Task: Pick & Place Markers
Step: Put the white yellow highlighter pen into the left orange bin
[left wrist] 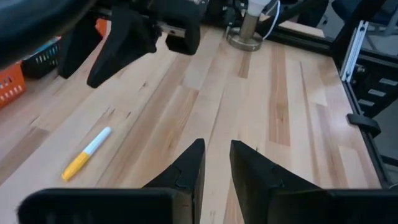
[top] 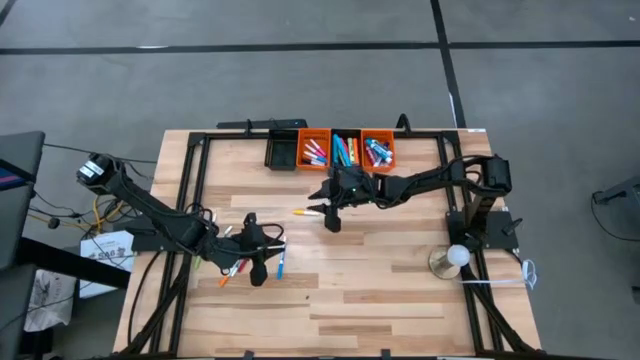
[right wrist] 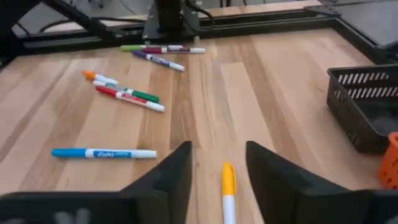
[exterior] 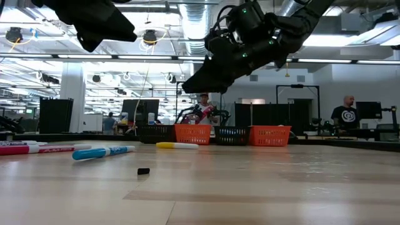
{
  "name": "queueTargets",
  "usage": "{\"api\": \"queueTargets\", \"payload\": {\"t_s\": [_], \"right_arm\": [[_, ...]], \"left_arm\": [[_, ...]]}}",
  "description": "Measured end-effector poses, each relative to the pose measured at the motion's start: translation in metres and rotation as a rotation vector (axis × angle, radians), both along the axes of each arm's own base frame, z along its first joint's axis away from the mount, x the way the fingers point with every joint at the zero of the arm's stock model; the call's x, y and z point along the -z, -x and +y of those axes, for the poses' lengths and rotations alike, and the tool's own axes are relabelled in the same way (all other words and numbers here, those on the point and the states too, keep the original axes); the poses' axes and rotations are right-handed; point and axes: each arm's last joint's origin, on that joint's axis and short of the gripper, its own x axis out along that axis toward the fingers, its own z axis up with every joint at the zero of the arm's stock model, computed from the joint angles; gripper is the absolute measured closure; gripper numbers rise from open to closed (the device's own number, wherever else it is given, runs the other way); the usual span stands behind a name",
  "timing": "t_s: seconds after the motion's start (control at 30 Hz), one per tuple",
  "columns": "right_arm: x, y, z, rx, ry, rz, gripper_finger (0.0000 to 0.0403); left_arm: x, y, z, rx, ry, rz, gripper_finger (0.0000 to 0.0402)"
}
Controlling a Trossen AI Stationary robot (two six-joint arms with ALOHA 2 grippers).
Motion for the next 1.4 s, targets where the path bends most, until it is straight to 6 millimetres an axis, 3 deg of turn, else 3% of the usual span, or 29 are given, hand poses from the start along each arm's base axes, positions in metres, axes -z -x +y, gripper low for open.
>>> {"api": "queueTargets", "payload": {"t_s": [0.27,0.6,0.8,1.13,1.4], "right_arm": [[0.025,-0.006,-0.005,0.041,-0.083,0.180,0.0205],[0.055,-0.054,-0.011,0.018,-0.060,0.369,0.0224],[0.066,-0.070,-0.014,0.013,-0.025,0.408,0.0233],[0.066,-0.066,-0.016,0.062,0.011,0.453,0.0240],[0.080,-0.066,-0.016,0.077,-0.016,0.497,0.0294]], "left_arm": [[0.006,-0.003,-0.001,-0.014,0.001,0.016,0.0330],[0.007,-0.004,-0.004,-0.012,0.011,0.007,0.0330],[0.009,-0.003,-0.004,-0.014,0.013,0.011,0.0330],[0.014,-0.001,-0.001,-0.025,0.027,0.015,0.0330],[0.014,-0.001,-0.002,-0.024,0.030,0.010,0.0330]]}}
